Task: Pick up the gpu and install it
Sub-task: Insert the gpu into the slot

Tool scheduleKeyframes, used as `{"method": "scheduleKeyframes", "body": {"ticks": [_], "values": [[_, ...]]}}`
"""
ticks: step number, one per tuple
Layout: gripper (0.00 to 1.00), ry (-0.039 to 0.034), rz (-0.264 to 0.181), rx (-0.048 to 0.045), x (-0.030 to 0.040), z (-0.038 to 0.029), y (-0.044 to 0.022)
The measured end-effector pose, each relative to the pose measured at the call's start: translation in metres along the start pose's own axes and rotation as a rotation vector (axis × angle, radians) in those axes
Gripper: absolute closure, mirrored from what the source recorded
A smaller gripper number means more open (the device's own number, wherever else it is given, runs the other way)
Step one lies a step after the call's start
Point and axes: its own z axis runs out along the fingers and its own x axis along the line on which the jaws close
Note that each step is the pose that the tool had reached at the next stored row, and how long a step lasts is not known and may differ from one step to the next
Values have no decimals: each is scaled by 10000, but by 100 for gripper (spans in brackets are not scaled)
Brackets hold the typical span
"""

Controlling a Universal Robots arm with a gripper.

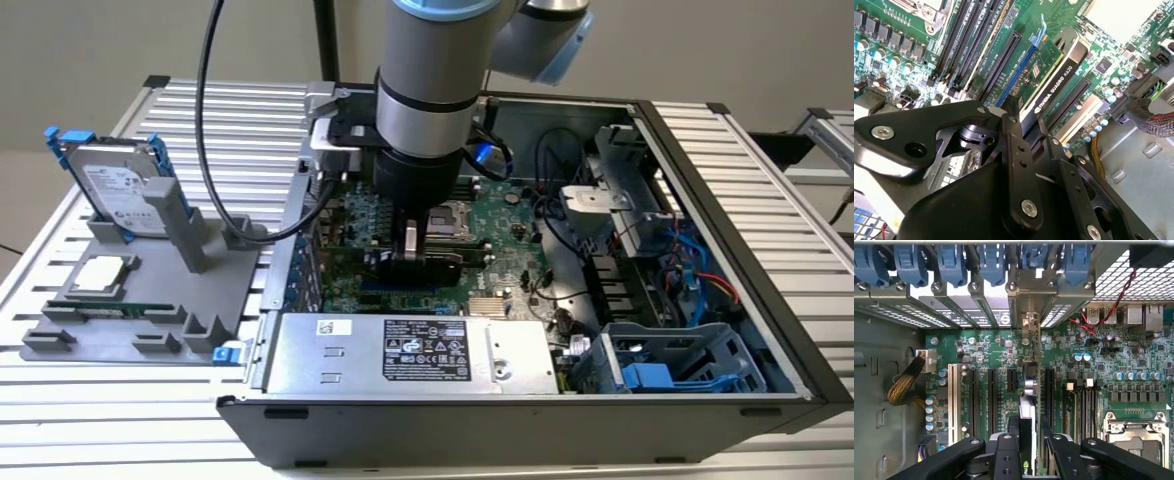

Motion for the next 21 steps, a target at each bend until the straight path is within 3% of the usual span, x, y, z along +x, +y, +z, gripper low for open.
{"method": "scheduleKeyframes", "body": {"ticks": [15,21], "values": [[100,0,-2,0,0,41,-3],[100,0,0,-1,0,103,-5]]}}
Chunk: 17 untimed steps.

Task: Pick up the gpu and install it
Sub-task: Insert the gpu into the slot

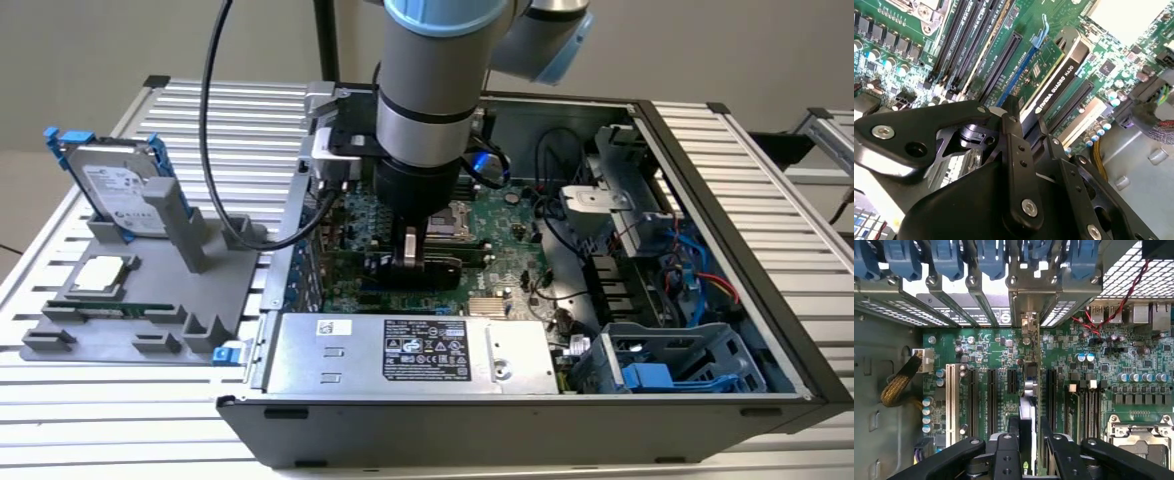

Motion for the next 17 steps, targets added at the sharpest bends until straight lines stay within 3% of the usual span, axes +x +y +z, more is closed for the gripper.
{"method": "scheduleKeyframes", "body": {"ticks": [6,7,17], "values": [[100,-10,-3,7,-2,5,-1],[0,-14,-3,8,-2,8,-1],[0,0,-2,1,0,4,1]]}}
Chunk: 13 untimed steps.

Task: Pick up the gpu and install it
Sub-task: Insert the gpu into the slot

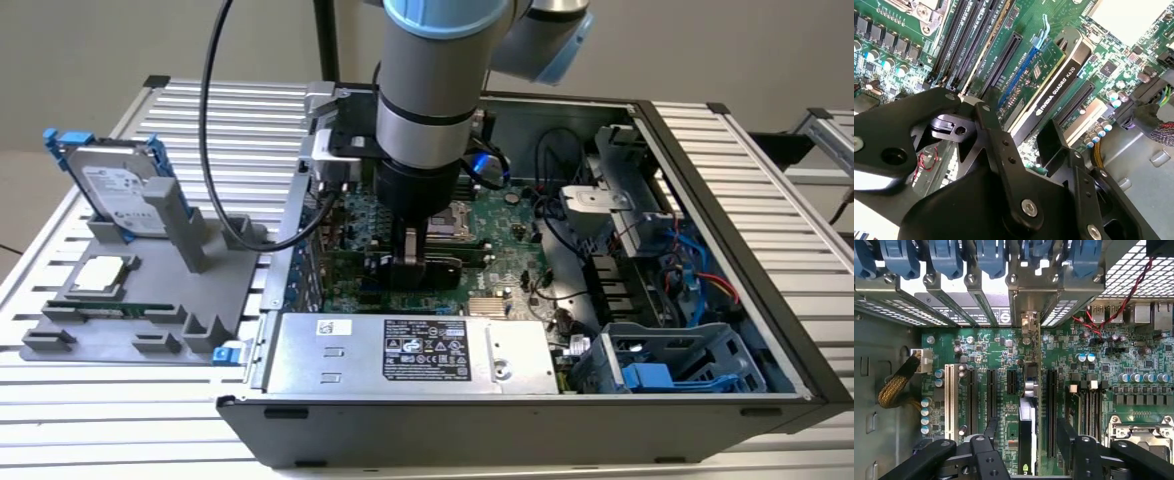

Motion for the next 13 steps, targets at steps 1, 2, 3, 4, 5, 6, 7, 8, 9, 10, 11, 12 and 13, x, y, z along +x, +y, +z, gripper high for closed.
{"method": "scheduleKeyframes", "body": {"ticks": [1,2,3,4,5,6,7,8,9,10,11,12,13], "values": [[0,0,0,0,0,-7,0],[0,-5,0,1,-1,-28,2],[0,-5,0,1,-1,-73,4],[0,-2,1,-1,-1,-119,7],[0,-2,1,0,-1,-165,10],[0,-3,2,0,-1,-209,12],[0,-3,3,0,-1,-255,15],[0,-3,3,0,-1,-301,18],[0,-2,2,0,-1,-346,19],[0,-3,2,0,-1,-393,22],[0,-2,2,0,-1,-435,25],[0,-2,2,0,-1,-470,27],[0,-2,2,-1,-1,-484,28]]}}
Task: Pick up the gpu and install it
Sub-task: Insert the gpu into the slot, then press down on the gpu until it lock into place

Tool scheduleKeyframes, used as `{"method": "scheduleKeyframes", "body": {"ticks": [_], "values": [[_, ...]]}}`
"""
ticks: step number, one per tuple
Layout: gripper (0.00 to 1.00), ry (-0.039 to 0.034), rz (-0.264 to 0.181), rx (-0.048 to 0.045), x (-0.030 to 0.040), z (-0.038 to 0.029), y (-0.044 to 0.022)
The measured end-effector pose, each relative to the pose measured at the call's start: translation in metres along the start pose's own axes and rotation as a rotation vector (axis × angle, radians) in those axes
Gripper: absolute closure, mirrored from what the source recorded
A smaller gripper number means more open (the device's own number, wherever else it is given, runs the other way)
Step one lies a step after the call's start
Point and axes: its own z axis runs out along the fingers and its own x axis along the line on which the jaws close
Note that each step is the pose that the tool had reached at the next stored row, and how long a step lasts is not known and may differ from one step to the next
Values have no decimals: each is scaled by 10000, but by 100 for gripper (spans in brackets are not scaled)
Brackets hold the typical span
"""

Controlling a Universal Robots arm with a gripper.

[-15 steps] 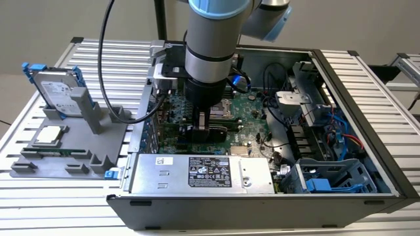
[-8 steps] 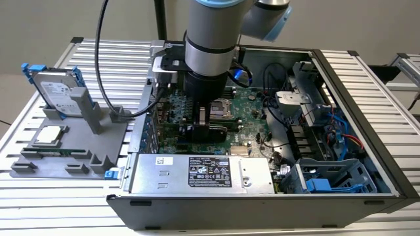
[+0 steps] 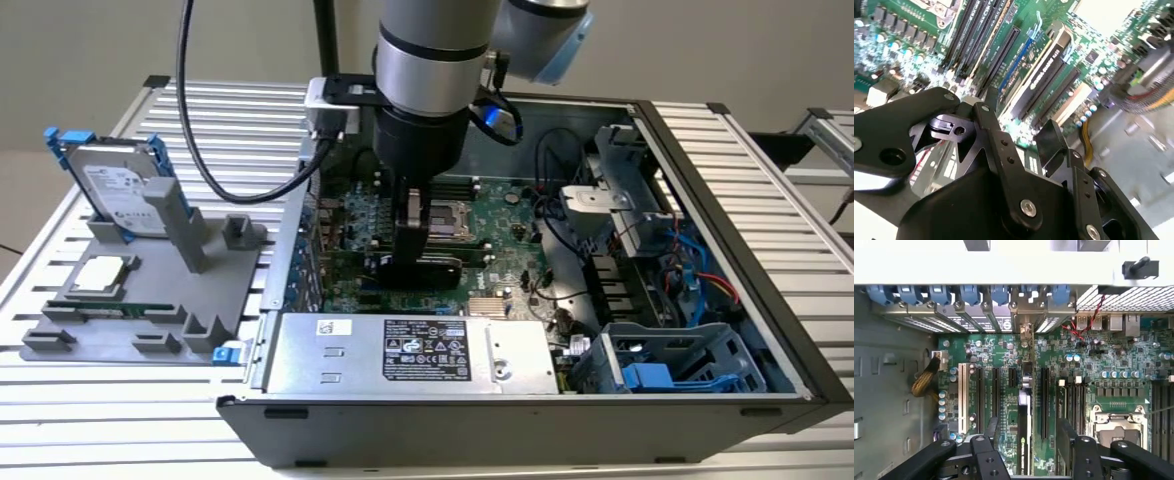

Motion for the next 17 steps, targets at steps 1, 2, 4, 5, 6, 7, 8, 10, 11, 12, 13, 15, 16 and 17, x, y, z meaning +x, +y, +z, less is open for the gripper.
{"method": "scheduleKeyframes", "body": {"ticks": [1,2,4,5,6,7,8,10,11,12,13,15,16,17], "values": [[0,-2,0,2,0,0,0],[0,-4,-1,3,0,0,0],[100,0,-1,1,0,-4,0],[100,-1,0,1,0,-4,0],[100,-1,0,1,0,-5,0],[100,-1,0,1,0,-6,0],[100,-1,0,1,0,-7,0],[100,-1,0,1,0,-9,0],[100,-1,0,1,0,-10,0],[100,0,0,1,0,-12,0],[100,-1,0,1,0,-13,1],[100,0,0,1,0,-59,3],[100,0,0,1,0,-60,3],[100,-1,0,1,0,-61,3]]}}
